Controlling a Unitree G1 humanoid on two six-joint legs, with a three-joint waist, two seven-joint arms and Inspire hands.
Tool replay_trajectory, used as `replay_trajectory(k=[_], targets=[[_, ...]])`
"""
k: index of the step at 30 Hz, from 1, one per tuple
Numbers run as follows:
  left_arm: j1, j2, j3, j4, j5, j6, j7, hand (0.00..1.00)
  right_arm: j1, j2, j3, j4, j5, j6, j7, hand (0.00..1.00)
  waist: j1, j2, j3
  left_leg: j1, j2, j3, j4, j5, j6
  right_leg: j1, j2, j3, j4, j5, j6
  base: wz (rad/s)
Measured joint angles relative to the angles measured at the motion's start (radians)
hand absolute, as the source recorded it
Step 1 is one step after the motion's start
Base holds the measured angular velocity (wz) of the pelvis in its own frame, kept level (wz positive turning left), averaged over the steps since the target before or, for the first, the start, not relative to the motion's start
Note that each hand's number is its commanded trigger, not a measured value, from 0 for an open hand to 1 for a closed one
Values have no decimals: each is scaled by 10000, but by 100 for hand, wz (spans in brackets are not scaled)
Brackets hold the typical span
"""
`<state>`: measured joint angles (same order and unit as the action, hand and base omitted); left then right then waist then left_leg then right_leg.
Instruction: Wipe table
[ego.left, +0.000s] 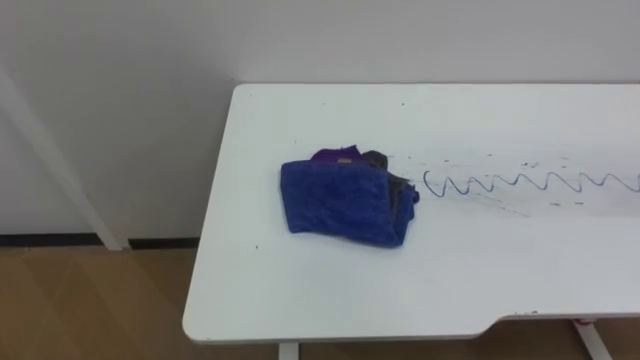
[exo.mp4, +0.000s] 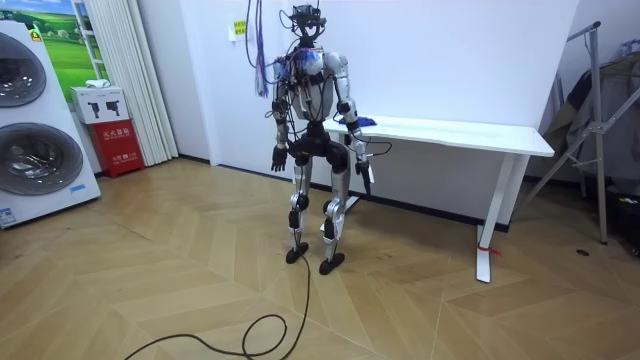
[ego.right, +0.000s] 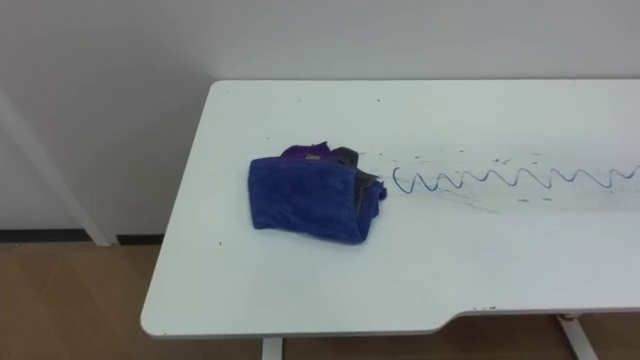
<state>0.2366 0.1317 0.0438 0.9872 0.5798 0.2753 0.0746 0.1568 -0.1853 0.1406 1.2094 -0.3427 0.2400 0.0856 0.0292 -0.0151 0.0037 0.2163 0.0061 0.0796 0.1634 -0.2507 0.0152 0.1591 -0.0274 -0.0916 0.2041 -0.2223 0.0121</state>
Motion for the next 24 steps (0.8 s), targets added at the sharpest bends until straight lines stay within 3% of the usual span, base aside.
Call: replay_trajectory(k=[7,10,12,14,17,20,24], targets=[[89,10,433,154,-8,91,-19,0,31,-49,-1462,746,2198,8,-611,0,-246,-11,0,37,-11,-7,-102,0,0,4,-5,-52,-15,-4,3,0],[113,55,1363,157,3,76,-49,0,118,-143,-3085,1150,3235,7,-1048,0,-433,-48,-4,24,-1,61,-120,0,0,6,6,-22,-173,-4,4,0],[133,138,2060,149,9,70,-45,0,261,-354,-4307,1123,4295,-14,-1499,0,-668,-74,-17,30,-5,62,-156,0,0,-3,8,-42,-183,-6,8,0],[191,342,2284,154,23,36,-40,0,313,-574,-5223,1124,4774,-39,-1840,0,-889,-119,-17,27,-2,65,-160,0,0,0,12,-42,-170,-8,10,0],[165,672,2581,86,15,15,8,0,187,-1271,-6601,1091,5979,-33,-2422,0,-1178,-263,-48,0,-10,135,-144,0,0,-25,10,42,-158,-6,12,-7],[30,941,2573,35,18,-76,18,0,11,-1801,-6853,498,6310,-250,-3280,0,-1210,-324,-13,42,-10,255,-125,0,0,-52,29,245,-180,-3,16,-17],[-149,992,2339,-45,-13,-308,22,0,-666,-1831,-6821,-1234,6097,-575,-4339,0,-1288,-430,-11,-67,-6,349,-117,0,0,-243,51,347,-111,40,31,-11]])
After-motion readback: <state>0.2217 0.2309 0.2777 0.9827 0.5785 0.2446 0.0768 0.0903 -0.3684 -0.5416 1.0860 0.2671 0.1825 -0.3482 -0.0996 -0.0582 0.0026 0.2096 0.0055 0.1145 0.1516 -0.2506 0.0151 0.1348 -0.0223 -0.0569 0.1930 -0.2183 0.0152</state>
